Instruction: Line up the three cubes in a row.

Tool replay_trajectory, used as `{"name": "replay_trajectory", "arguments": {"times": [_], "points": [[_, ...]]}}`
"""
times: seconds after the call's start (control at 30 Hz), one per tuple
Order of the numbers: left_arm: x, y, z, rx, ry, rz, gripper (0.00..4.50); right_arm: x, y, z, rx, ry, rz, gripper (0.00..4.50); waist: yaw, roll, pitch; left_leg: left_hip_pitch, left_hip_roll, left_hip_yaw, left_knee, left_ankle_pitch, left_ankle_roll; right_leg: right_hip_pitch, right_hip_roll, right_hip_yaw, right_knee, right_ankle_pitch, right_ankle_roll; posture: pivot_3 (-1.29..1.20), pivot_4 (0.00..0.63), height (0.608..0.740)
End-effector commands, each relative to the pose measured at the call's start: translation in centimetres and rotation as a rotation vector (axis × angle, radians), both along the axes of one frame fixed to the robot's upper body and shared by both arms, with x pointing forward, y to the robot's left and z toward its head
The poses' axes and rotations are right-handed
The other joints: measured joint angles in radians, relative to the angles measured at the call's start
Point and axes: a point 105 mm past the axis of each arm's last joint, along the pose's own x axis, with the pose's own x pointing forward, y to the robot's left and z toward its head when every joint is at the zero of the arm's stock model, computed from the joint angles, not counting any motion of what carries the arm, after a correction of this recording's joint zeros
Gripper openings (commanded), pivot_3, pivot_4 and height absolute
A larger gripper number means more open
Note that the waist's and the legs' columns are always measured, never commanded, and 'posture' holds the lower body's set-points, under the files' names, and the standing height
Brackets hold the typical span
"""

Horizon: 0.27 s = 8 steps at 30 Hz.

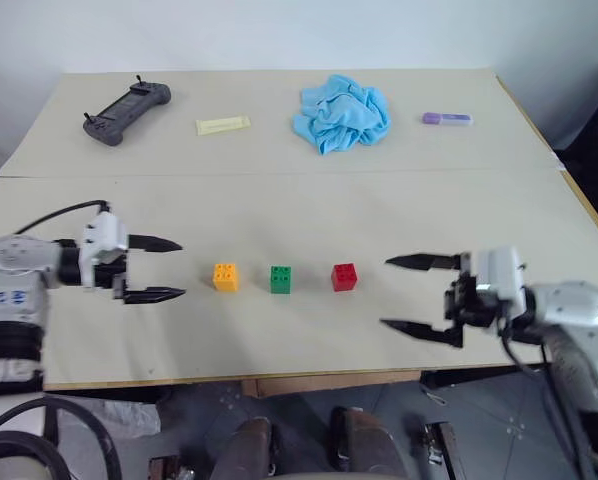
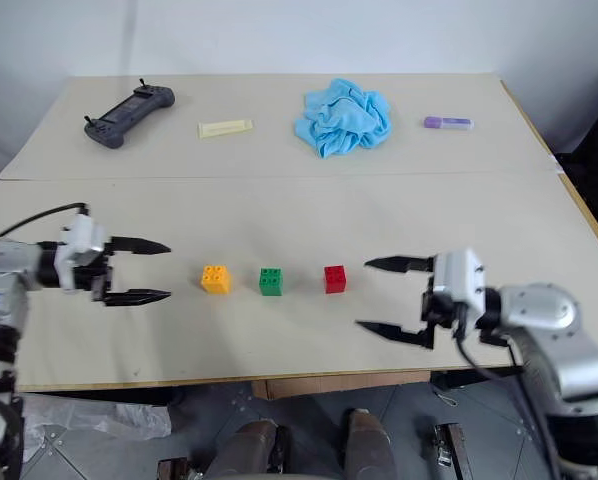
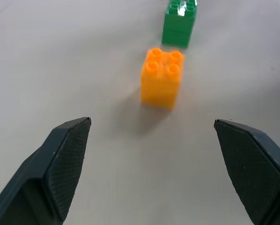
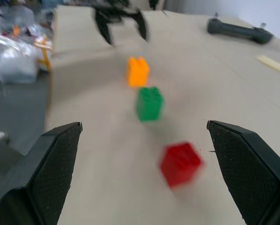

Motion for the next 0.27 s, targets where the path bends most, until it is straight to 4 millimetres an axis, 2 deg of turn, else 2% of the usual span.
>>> {"name": "replay_trajectory", "arguments": {"times": [0.03, 0.13, 0.27], "points": [[-0.3, 0.5, 2.5, -0.012, -0.068, 0.033, 4.49, 0.4, -1.0, 0.4, -0.073, 0.002, 0.042, 4.5, 0.006, 0.001, 0.0, 0.0, 0.0, -0.001, 0.0, 0.0, 0.0, 0.0, 0.0, -0.001, 0.0, 0.0, 0.0, 0.0, 0.15, 0.74], [-0.8, 0.4, 3.1, -0.045, -0.09, 0.053, 4.49, 1.2, -1.6, 0.4, -0.119, 0.002, 0.05, 4.5, 0.009, 0.001, 0.001, 0.0, -0.001, -0.001, 0.0, 0.0, 0.0, 0.001, 0.0, 0.0, 0.0, 0.0, 0.0, 0.0, 0.15, 0.74], [-1.3, 0.4, 2.7, -0.051, -0.13, 0.079, 4.49, 2.3, -1.9, 0.5, -0.127, -0.01, 0.044, 4.5, -0.001, 0.001, 0.001, 0.0, 0.0, 0.0, -0.001, -0.001, 0.0, -0.001, 0.0, 0.001, 0.0, 0.0, 0.0, 0.0, 0.15, 0.74]]}}
